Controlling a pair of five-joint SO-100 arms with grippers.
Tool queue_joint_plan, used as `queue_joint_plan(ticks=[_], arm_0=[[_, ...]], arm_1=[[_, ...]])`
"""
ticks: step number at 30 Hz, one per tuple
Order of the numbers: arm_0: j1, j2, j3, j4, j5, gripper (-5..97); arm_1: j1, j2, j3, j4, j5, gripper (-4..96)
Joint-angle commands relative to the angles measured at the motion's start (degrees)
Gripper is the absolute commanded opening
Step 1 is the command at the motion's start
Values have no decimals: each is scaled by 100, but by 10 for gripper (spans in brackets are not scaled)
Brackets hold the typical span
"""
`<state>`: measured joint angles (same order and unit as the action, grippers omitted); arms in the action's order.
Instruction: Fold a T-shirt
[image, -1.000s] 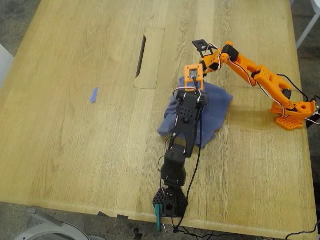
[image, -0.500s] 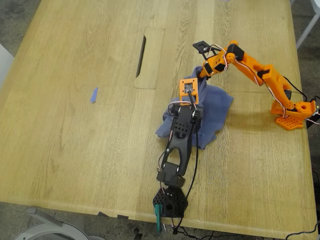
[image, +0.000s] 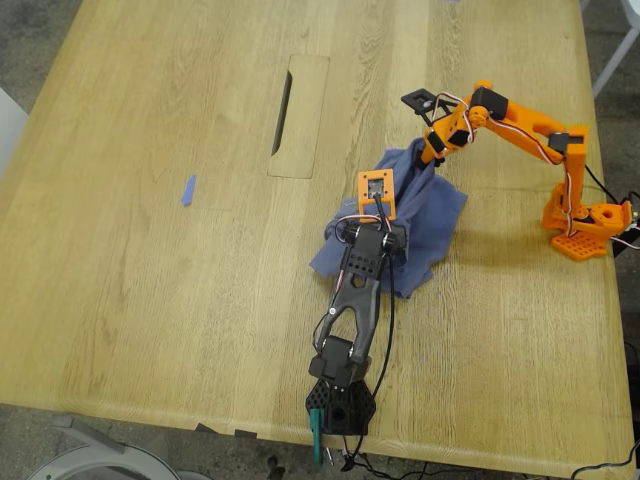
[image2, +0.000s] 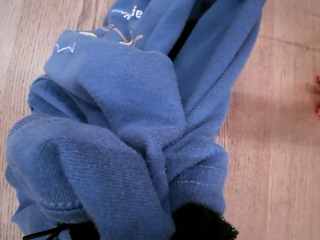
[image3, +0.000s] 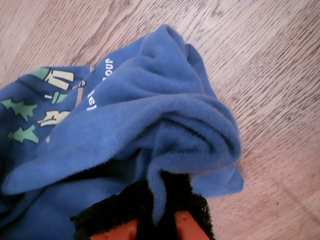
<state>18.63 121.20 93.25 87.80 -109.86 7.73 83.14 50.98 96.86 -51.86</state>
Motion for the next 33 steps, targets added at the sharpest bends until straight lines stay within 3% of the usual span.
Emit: queue_joint_plan(ticks=[1, 9, 22, 33], arm_0=[[26, 615, 149, -70, -114, -3], [562, 932, 879, -264, -237, -3], [1213, 870, 2180, -1775, -308, -3], [2399, 861, 2742, -2153, -404, -3]], arm_1=[[-44, 694, 448, -141, 70, -1], [-334, 1969, 2417, -422, 246, -1], [-826, 3718, 5458, -1327, 510, -1], [-1644, 4799, 6917, -1336, 809, -1]])
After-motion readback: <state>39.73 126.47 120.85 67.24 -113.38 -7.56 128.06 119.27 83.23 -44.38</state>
